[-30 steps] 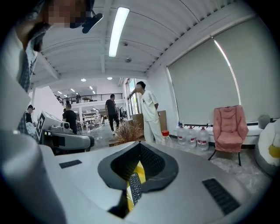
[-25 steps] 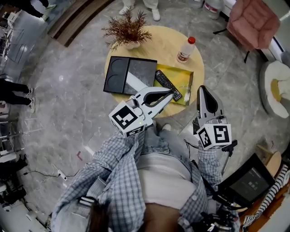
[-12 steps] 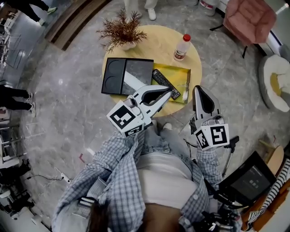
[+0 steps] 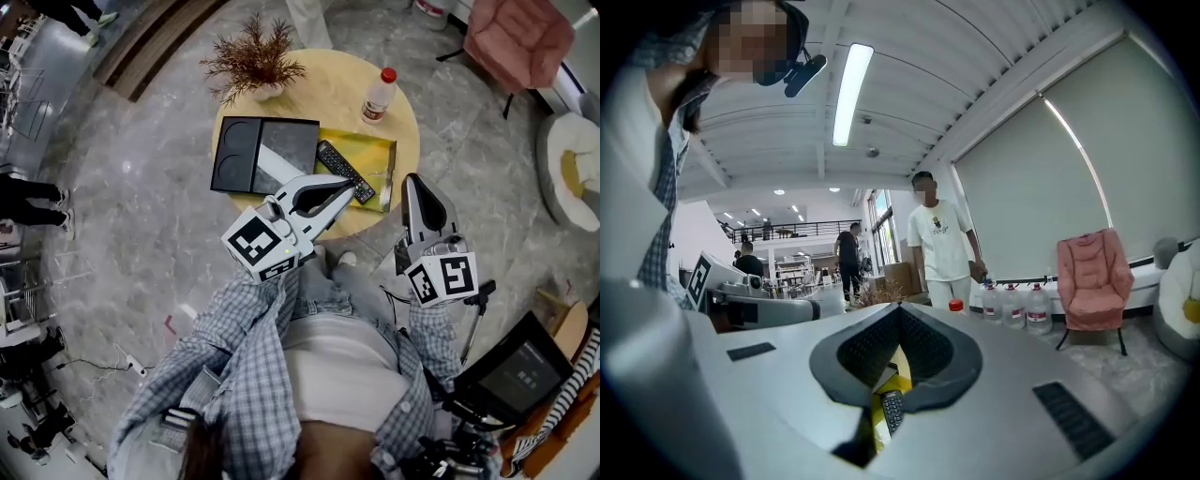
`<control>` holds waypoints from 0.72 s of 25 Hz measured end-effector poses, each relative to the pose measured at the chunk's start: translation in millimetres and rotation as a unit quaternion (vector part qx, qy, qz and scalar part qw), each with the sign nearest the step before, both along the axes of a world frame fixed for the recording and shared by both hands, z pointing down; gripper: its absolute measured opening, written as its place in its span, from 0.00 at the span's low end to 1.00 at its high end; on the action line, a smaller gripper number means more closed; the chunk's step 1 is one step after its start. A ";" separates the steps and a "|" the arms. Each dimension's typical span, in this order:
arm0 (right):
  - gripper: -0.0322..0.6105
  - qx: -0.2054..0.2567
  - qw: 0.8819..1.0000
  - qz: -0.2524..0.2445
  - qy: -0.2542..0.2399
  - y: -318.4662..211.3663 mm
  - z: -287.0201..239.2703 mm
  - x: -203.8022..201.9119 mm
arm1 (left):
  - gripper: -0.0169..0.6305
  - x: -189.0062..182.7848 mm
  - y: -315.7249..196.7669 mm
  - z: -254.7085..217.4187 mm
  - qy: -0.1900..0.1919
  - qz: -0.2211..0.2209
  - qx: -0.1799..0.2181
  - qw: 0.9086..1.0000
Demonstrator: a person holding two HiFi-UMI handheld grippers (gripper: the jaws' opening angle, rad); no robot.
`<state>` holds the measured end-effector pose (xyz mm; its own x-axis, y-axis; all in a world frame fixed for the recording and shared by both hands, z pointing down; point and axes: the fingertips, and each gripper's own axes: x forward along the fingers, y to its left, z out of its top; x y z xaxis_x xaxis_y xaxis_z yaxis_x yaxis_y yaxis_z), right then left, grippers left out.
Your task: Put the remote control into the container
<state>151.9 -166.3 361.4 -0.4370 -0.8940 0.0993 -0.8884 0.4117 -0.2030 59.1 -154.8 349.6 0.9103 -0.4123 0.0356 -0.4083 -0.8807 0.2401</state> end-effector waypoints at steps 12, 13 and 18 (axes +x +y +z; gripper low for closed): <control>0.06 0.001 1.000 0.003 -0.002 -2.9 -2.4 0.5 | 0.04 2.0 0.4 -2.5 0.003 0.010 -0.003 1.000; 0.06 0.001 1.000 0.003 -0.002 -3.0 -2.7 0.3 | 0.04 2.3 0.4 -2.6 0.003 0.011 -0.003 1.000; 0.06 0.002 1.000 0.001 0.000 -3.6 -3.9 -0.7 | 0.04 2.7 0.5 -1.5 0.002 0.012 -0.003 1.000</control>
